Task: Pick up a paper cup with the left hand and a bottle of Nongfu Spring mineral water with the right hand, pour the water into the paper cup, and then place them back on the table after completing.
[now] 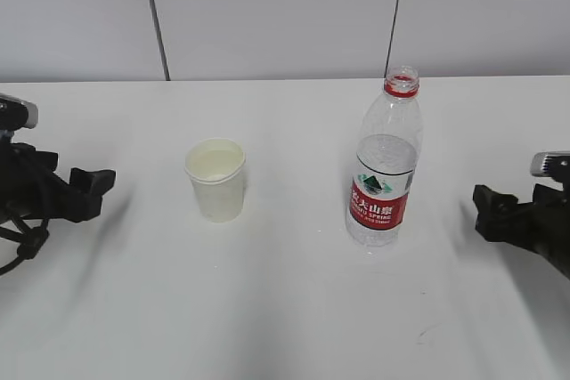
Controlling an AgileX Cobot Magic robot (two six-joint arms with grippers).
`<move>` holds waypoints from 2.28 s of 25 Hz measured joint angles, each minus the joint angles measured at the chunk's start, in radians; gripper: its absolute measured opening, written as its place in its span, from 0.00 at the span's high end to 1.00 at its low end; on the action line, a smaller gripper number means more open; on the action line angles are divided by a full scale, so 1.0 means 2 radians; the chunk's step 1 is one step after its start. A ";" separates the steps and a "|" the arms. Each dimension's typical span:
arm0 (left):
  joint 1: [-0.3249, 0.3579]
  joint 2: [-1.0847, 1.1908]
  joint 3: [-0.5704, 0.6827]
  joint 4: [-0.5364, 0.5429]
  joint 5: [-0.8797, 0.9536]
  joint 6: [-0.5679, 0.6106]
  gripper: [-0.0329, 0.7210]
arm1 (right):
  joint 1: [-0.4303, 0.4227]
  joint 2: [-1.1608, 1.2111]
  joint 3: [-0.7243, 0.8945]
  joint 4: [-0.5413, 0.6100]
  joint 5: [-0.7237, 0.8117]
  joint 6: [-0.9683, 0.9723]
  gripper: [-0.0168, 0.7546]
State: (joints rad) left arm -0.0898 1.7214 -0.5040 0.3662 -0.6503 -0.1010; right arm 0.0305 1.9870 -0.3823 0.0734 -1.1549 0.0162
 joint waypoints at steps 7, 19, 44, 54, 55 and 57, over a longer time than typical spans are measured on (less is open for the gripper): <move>0.026 0.000 -0.002 -0.030 -0.022 0.000 0.23 | -0.061 0.000 -0.033 -0.068 0.010 0.061 0.20; 0.028 0.000 -0.165 -0.044 0.325 0.000 0.23 | -0.065 -0.106 -0.144 -0.111 0.365 0.065 0.21; 0.028 -0.003 -0.374 -0.187 0.846 0.109 0.23 | -0.065 -0.158 -0.434 0.022 1.078 -0.099 0.21; 0.028 -0.030 -0.375 -0.183 0.887 0.109 0.23 | -0.065 -0.158 -0.457 0.017 1.165 -0.119 0.21; 0.028 -0.034 -0.375 -0.183 0.891 0.109 0.23 | -0.065 -0.158 -0.457 0.017 1.173 -0.122 0.21; 0.028 -0.040 -0.375 -0.183 0.901 0.109 0.23 | -0.065 -0.159 -0.457 0.016 1.181 -0.124 0.21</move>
State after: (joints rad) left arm -0.0330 1.6410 -1.2530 0.0000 1.1509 0.1173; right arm -0.0985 1.6700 -1.2959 0.1048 1.2076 -0.2316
